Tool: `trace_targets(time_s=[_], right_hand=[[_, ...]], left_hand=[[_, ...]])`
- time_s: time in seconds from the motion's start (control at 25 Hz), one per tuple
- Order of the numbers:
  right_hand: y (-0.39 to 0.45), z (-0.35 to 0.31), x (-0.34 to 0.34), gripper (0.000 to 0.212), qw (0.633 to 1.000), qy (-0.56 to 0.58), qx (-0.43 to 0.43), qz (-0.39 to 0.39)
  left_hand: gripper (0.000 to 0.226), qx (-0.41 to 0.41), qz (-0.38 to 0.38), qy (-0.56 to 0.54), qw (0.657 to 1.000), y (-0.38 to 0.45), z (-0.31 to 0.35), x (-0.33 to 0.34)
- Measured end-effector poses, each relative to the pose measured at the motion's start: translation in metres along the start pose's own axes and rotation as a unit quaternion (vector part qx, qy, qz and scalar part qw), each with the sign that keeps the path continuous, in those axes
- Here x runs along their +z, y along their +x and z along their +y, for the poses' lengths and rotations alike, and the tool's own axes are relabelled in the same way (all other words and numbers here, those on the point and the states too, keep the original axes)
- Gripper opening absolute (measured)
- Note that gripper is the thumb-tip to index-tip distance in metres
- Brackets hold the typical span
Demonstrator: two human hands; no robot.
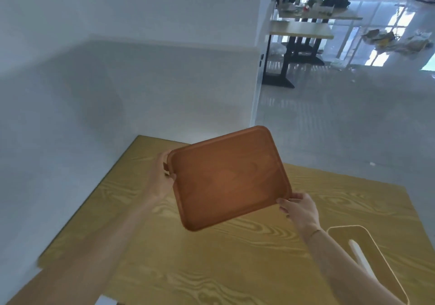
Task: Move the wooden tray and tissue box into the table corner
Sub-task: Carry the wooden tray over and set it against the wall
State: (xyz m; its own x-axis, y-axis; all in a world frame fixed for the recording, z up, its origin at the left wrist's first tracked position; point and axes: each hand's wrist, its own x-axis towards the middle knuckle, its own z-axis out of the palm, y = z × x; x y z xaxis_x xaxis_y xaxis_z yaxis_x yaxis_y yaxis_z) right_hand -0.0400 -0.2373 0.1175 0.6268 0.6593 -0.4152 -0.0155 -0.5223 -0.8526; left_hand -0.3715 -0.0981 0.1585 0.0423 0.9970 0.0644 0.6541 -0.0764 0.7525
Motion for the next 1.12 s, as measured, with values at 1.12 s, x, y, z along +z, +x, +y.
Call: trace_targets(time_s=[1.12], right_hand=[[-0.046,0.031,0.162,0.033,0.996,0.027,0.085,-0.013]], left_hand=[[0.068,0.015,-0.059,0.065,0.996,0.083,-0.118,-0.084]])
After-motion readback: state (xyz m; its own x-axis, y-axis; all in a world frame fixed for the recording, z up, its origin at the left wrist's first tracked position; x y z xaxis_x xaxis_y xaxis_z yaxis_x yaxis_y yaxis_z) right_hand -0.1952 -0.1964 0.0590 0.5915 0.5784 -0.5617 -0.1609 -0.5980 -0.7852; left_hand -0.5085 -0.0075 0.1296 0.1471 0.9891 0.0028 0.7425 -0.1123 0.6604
